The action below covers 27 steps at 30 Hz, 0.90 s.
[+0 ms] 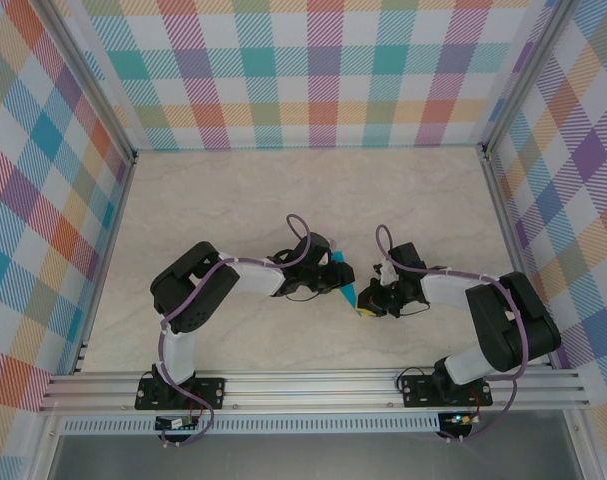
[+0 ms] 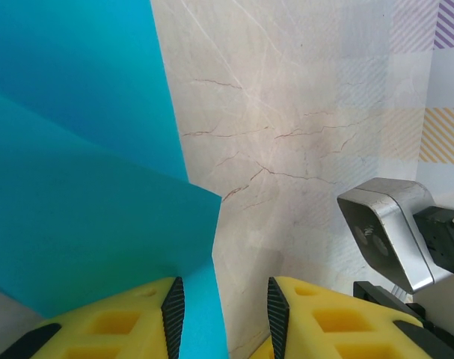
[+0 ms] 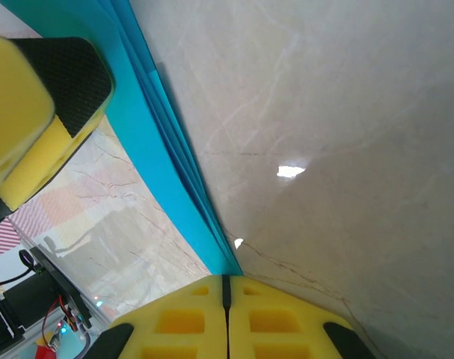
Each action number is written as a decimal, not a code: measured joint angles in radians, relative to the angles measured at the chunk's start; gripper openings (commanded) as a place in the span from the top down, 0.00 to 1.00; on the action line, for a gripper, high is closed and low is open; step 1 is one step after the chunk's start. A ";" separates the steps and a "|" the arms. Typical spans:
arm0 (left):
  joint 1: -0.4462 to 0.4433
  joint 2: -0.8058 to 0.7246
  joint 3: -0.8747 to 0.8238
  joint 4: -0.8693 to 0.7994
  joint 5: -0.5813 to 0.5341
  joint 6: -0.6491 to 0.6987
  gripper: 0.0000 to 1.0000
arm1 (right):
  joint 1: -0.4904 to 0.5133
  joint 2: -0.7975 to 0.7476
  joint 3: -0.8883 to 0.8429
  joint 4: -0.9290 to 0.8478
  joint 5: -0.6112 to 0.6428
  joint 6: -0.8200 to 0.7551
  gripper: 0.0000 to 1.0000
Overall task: Fold a paper plane with a square sheet of paper (pick it up from the middle)
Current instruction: Fold the wing for the fifth time at the center of the table.
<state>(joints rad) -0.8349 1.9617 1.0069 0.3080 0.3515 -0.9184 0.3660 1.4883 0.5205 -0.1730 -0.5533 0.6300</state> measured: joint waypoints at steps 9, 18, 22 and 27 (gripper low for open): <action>0.000 0.003 0.005 -0.003 0.005 0.000 0.63 | 0.000 -0.027 -0.011 -0.002 0.023 0.016 0.95; 0.000 0.004 0.006 -0.003 0.006 0.000 0.63 | 0.000 -0.104 -0.015 -0.023 0.019 0.021 0.91; 0.000 0.005 0.006 -0.003 0.006 0.000 0.63 | 0.000 -0.153 -0.014 0.002 0.000 0.040 0.82; 0.000 0.005 0.006 -0.003 0.007 0.000 0.63 | 0.000 -0.161 -0.009 -0.016 0.022 0.032 0.67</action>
<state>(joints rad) -0.8349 1.9663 1.0126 0.3050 0.3584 -0.9184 0.3664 1.3277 0.5117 -0.1890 -0.5312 0.6621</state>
